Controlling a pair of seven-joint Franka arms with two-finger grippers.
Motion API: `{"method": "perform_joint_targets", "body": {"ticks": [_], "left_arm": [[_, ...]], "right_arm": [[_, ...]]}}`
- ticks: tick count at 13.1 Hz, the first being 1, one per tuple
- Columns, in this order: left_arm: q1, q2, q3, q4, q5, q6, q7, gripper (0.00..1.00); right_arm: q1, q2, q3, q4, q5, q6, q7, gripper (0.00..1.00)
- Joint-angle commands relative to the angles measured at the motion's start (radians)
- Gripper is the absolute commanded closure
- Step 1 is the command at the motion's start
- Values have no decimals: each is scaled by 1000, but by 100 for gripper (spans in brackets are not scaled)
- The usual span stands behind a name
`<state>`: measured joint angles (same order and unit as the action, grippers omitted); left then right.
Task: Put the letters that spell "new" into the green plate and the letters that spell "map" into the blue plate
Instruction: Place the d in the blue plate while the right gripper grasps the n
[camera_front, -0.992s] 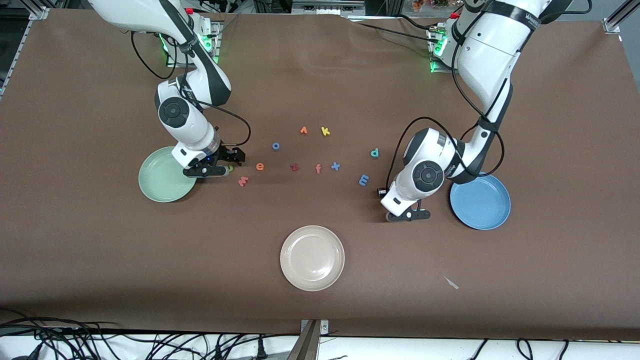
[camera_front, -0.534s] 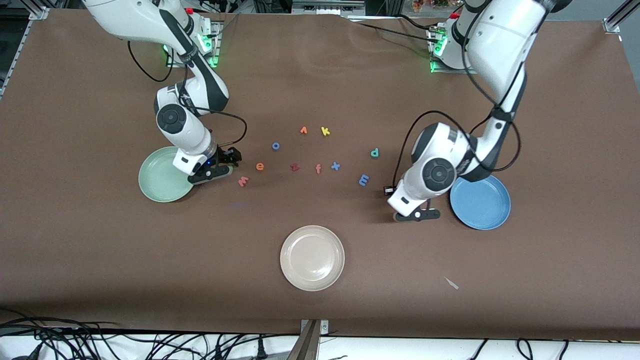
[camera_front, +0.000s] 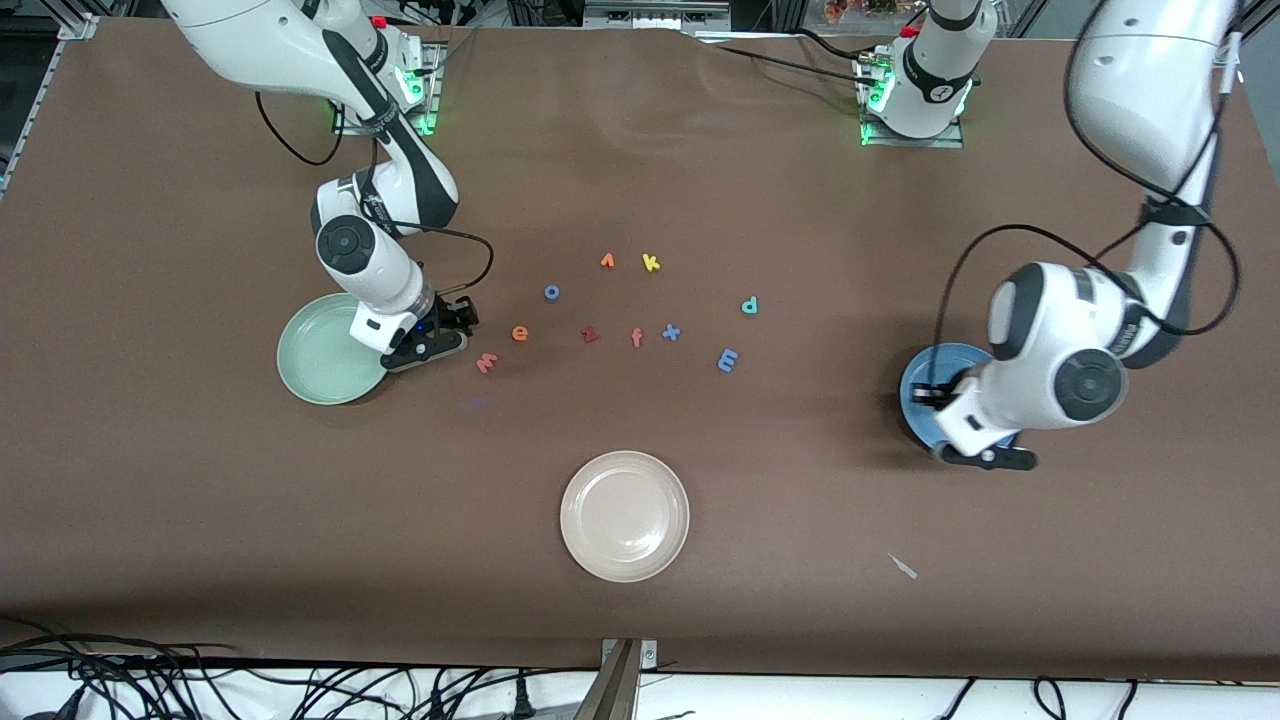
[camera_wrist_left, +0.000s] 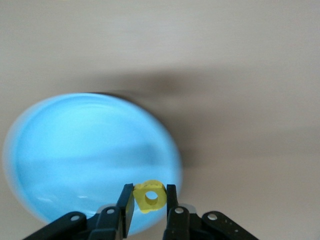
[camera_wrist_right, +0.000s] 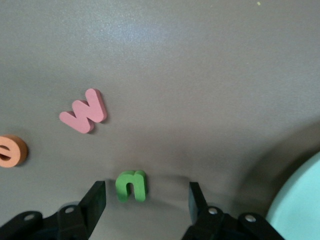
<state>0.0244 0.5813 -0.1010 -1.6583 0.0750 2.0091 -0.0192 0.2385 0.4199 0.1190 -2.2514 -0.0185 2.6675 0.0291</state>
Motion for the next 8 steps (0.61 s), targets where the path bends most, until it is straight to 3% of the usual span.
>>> {"method": "perform_joint_targets", "body": {"ticks": [1, 2, 3, 4, 8], "left_arm": [[12, 58, -13, -26, 97, 74, 16, 93], [17, 69, -13, -31, 98, 88, 15, 86], [25, 74, -13, -34, 100, 94, 15, 65], [23, 74, -13, -34, 100, 94, 15, 1], [6, 11, -52, -25, 98, 22, 10, 0]], "right_arm": [[1, 25, 4, 3, -14, 40, -11, 31], [2, 25, 4, 4, -14, 43, -11, 35], [2, 25, 4, 4, -14, 43, -9, 38], [4, 25, 4, 4, -12, 43, -8, 38], [7, 25, 5, 12, -14, 43, -6, 51]]}}
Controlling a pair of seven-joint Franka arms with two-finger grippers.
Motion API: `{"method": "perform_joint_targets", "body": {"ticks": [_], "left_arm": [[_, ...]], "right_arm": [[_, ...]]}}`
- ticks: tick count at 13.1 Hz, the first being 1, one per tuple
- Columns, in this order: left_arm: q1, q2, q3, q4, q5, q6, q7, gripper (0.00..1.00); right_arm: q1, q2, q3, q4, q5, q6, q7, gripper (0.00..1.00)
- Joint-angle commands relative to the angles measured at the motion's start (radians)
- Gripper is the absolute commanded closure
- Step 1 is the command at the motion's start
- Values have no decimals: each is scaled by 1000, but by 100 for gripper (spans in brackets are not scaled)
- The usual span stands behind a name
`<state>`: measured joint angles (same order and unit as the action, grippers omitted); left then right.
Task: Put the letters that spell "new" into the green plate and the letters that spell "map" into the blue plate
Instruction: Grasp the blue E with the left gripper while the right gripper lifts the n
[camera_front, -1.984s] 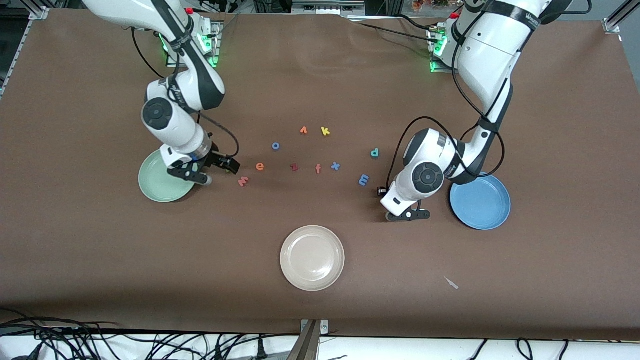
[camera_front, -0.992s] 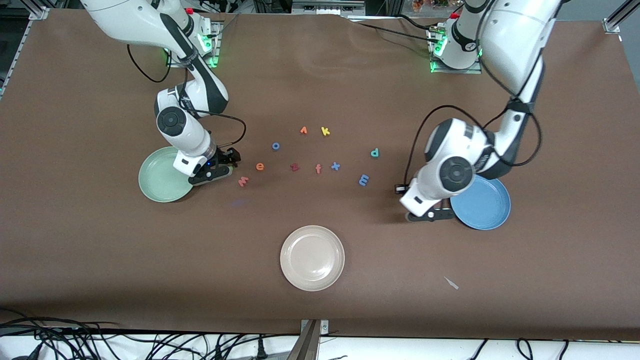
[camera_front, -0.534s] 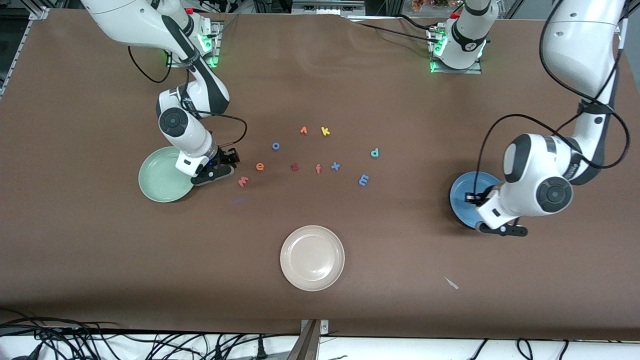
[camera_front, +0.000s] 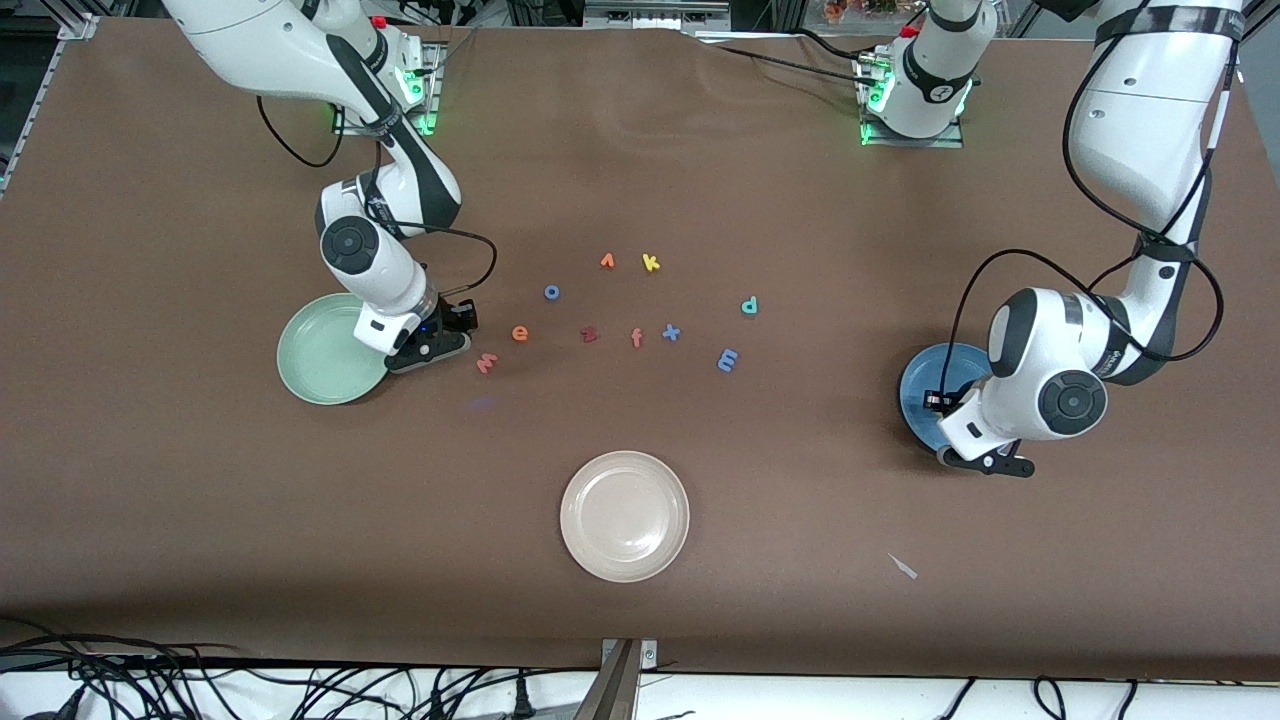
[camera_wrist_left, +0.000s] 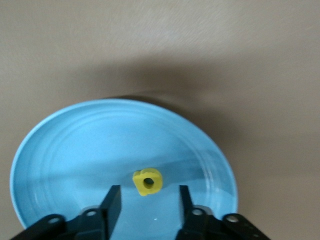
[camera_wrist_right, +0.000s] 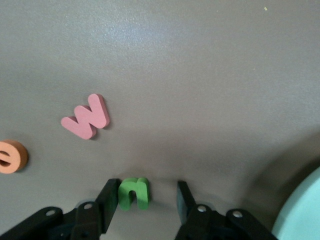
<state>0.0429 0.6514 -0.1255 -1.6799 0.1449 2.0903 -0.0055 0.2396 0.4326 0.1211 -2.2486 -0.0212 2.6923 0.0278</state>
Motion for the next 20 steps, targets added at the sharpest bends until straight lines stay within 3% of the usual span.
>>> {"method": "perform_joint_targets", "body": {"ticks": [1, 3, 6, 9, 13, 17, 19, 20], "left_arm": [[-12, -82, -58, -1, 28, -81, -4, 0], [-12, -114, -124, 6, 30, -117, 18, 0], [-35, -108, -290, 14, 33, -107, 21, 0], [-161, -61, -299, 19, 53, 2, 25, 0], [-231, 31, -292, 6, 53, 131, 12, 0], [-259, 94, -293, 3, 287, 182, -8, 9], [-270, 96, -295, 2, 289, 182, -100, 0], [-279, 96, -296, 2, 289, 182, -154, 0]], "right_arm": [[12, 12, 3, 9, -11, 18, -3, 53], [24, 14, 3, 12, -10, 18, 6, 54], [26, 14, 3, 14, -10, 18, 6, 57], [26, 15, 2, 14, -11, 18, -3, 57], [20, 18, 0, 14, -13, 15, -9, 57], [17, 18, -1, 9, -13, 12, -9, 57], [17, 17, -8, 8, -13, 11, -9, 57], [17, 17, -8, 6, -13, 11, -9, 57]]}}
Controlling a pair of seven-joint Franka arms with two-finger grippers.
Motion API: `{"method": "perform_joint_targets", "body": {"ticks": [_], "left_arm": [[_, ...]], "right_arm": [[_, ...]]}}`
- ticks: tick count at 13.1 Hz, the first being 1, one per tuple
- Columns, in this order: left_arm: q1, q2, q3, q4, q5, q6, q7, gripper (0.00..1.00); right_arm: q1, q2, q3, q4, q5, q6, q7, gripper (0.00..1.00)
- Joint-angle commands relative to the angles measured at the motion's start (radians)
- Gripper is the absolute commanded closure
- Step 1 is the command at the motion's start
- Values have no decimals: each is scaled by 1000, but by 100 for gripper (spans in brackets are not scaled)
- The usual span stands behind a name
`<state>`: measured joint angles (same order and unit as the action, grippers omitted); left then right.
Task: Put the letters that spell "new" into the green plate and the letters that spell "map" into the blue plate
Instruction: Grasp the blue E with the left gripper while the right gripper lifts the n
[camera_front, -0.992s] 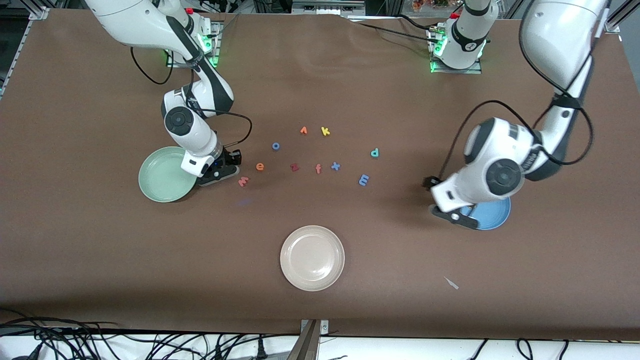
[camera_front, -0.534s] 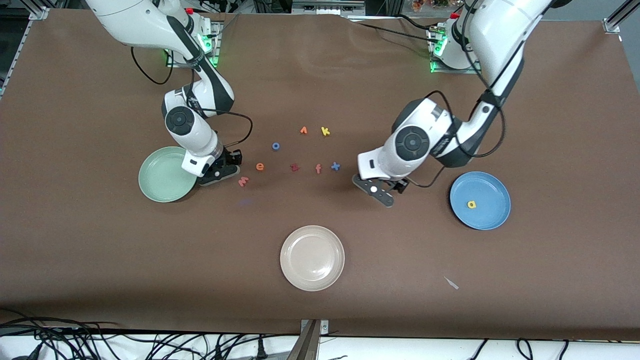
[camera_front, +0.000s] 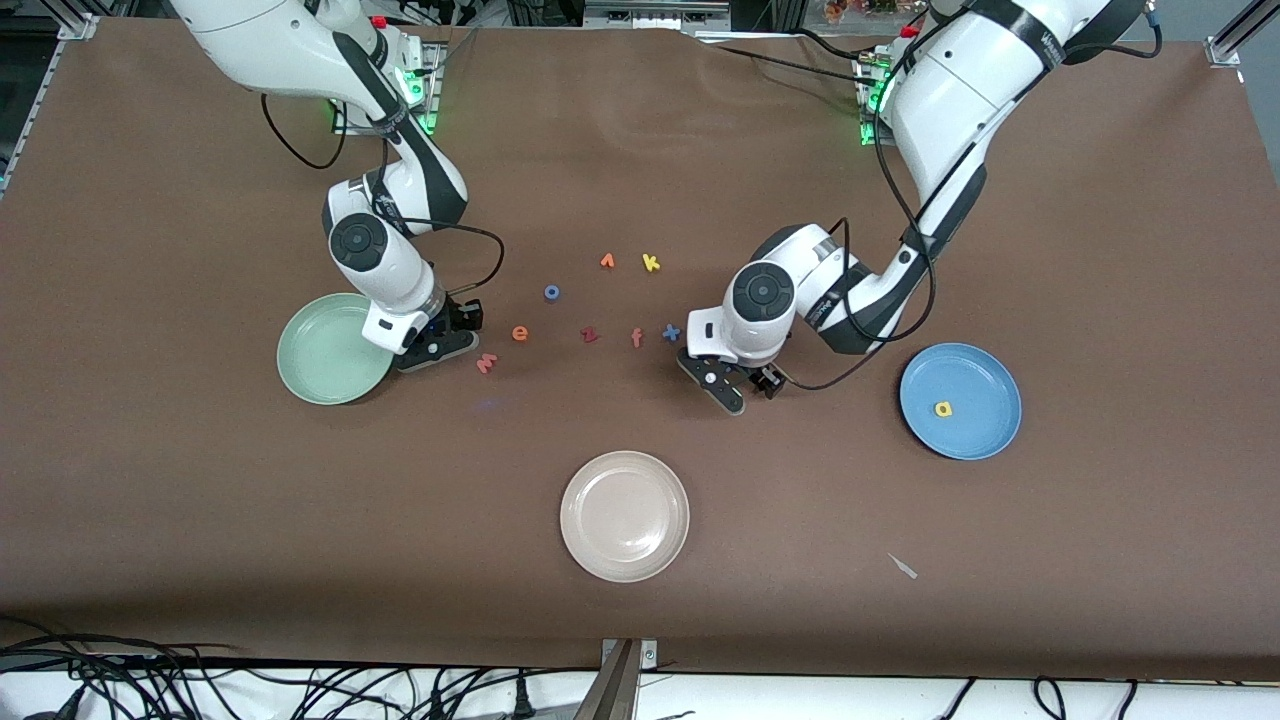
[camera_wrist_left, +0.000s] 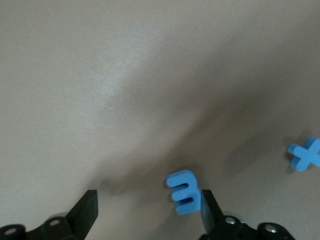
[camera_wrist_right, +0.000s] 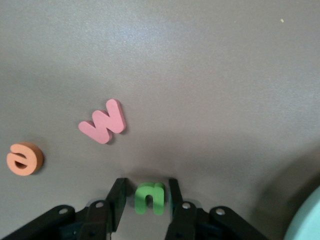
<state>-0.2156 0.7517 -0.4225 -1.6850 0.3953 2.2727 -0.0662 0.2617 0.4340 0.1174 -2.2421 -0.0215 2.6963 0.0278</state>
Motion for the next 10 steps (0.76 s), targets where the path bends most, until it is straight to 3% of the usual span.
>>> {"method": "perform_joint_targets", "body": {"ticks": [1, 3, 4, 5, 6, 10], "left_arm": [[-24, -5, 1, 7, 37, 1, -131, 0], [-24, 0, -1, 5, 36, 1, -142, 1], [-24, 6, -1, 4, 37, 1, -142, 20], [-27, 11, -2, 4, 31, 1, -156, 56], [-42, 14, -2, 4, 2, 1, -206, 61], [-38, 32, -2, -18, -12, 71, -244, 59]], "right_arm": [[-6, 16, -5, -1, -12, 7, -9, 57], [-6, 17, -5, -1, -12, 7, -9, 60], [-6, 16, -5, -2, -12, 5, -9, 64], [-6, 16, -5, -2, -12, 5, -9, 65], [-6, 17, -5, -2, -12, 5, -8, 66], [-6, 17, -5, -2, -12, 5, -5, 75]]}}
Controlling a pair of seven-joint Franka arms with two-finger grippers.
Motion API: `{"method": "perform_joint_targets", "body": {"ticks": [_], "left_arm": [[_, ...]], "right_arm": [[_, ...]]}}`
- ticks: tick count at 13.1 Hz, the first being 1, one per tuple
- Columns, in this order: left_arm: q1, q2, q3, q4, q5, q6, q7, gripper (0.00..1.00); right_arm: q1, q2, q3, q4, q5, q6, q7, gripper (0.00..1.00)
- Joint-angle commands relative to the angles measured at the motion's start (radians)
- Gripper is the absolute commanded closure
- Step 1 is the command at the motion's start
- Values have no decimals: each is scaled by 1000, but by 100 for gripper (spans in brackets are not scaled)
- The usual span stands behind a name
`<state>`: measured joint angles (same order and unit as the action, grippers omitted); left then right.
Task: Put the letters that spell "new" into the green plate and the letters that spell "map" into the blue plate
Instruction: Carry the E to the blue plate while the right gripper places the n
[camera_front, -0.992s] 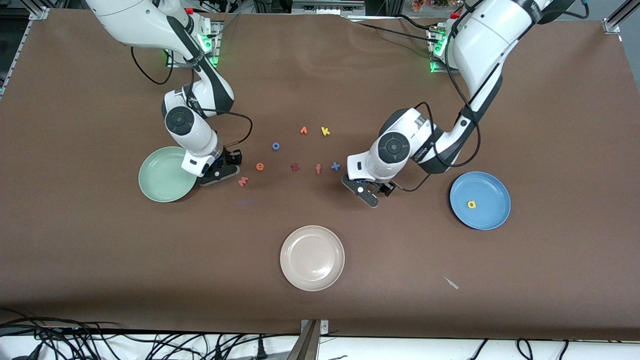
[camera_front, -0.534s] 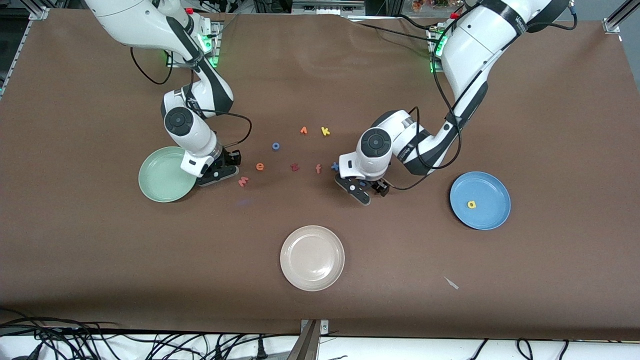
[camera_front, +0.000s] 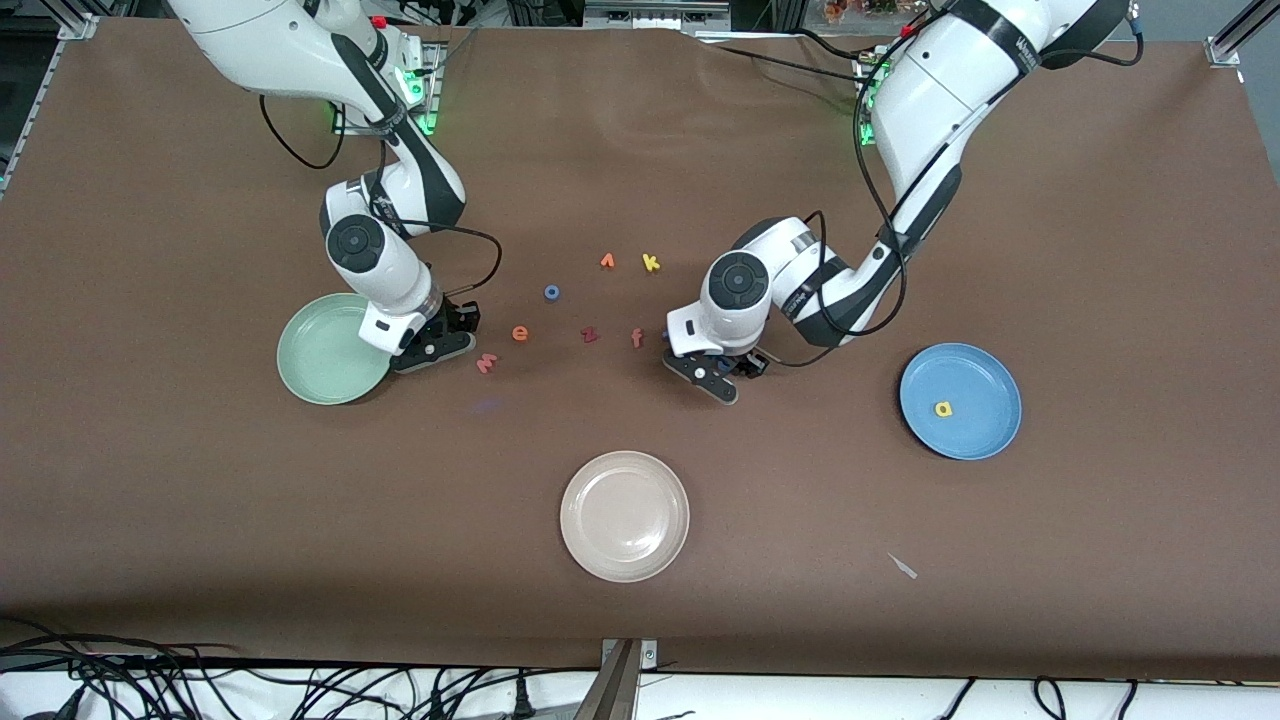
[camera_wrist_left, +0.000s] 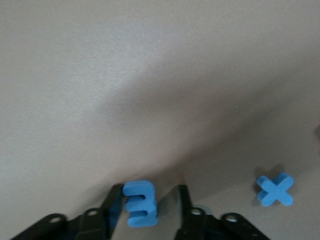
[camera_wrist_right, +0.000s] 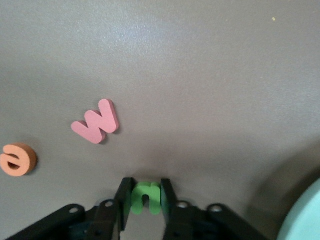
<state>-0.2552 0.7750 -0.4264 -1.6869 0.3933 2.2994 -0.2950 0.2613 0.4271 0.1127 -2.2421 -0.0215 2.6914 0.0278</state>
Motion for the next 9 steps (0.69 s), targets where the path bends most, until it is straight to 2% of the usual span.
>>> {"method": "perform_joint_targets", "body": {"ticks": [1, 2, 3, 5, 7, 9], "left_arm": [[4, 15, 1, -19, -7, 49, -6, 61], [7, 15, 1, -20, -7, 49, -6, 66], [14, 12, 1, -22, -8, 45, -16, 84], [16, 6, 1, -20, -10, 40, -18, 100], [19, -16, 1, -17, -10, 22, -26, 100], [19, -60, 0, -1, -11, -62, -19, 100]], "right_arm": [[-5, 24, -1, -2, -12, 10, -2, 75], [-5, 24, -1, -2, -12, 10, -2, 76], [-5, 24, -1, -2, -12, 10, 0, 78], [-5, 10, -1, 7, -12, -13, -9, 79], [-7, -30, -17, 36, -12, -109, -17, 81], [-7, -66, -56, 94, -12, -245, -67, 81]]}}
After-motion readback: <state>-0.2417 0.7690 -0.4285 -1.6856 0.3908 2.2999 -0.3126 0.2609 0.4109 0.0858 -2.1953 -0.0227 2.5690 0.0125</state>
